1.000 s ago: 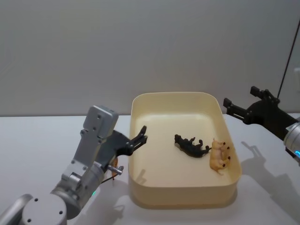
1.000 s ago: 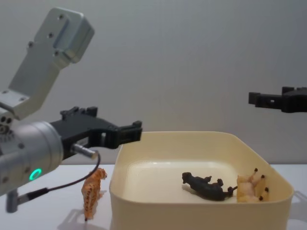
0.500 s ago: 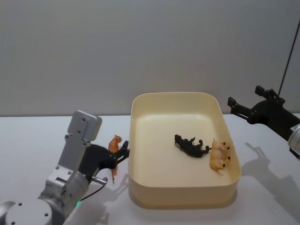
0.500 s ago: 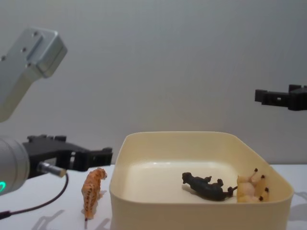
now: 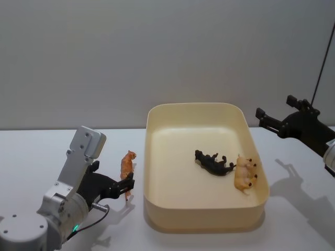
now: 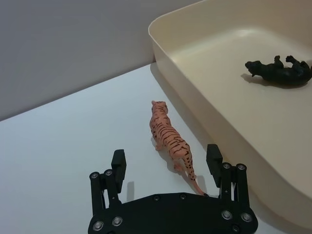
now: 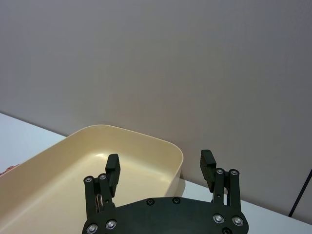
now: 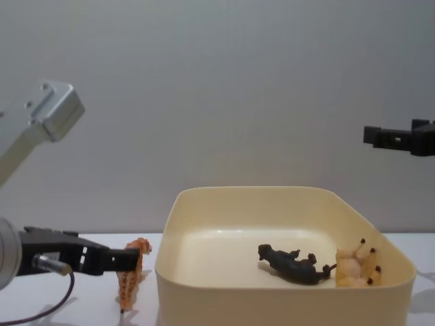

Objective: Pick up the toy alternately with two hands and place it into the central storage box.

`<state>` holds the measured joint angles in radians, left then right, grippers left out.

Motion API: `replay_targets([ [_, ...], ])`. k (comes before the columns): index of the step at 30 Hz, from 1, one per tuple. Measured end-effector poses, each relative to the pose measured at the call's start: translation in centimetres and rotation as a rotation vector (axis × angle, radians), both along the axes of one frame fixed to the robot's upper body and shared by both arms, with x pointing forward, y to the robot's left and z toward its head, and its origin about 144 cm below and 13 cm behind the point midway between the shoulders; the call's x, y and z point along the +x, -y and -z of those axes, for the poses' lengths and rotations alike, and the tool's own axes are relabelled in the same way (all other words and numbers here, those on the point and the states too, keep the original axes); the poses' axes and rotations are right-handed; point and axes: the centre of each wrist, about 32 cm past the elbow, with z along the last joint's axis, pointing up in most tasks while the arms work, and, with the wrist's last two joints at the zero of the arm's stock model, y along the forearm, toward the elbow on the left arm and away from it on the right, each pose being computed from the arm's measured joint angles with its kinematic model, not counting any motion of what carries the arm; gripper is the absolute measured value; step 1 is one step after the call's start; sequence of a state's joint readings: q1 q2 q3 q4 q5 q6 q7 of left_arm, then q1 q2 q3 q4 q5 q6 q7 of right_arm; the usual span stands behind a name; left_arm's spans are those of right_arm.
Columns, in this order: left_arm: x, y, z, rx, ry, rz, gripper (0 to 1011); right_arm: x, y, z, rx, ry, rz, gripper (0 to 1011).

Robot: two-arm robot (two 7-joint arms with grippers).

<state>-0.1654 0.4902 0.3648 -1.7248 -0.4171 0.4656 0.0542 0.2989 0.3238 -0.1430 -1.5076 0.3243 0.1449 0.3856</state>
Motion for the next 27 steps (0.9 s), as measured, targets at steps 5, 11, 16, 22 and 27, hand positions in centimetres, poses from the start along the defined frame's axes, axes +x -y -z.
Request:
replay_targets([
  [5,0.9,-0.4,0.2,0.001,-0.024,0.020,1001,0.0,0.0,0.0,0.000,0.001,0.001,1001],
  [11,2.1,-0.6,0.6,0.002,-0.046,0.044,1001,0.0,0.0,0.0,0.001,0.001,0.002,1001],
  [16,2.8,-0.7,0.9,0.003,-0.059,0.051,1001,0.0,0.1,0.0,0.001,0.001,0.002,1001],
  [22,3.7,-0.8,1.2,0.005,-0.071,0.058,1001,-0.1,0.1,0.0,0.001,0.001,0.002,1001],
  [27,4.4,-0.8,1.5,0.003,-0.069,0.059,1001,-0.1,0.1,0.0,0.001,0.000,0.002,1001],
])
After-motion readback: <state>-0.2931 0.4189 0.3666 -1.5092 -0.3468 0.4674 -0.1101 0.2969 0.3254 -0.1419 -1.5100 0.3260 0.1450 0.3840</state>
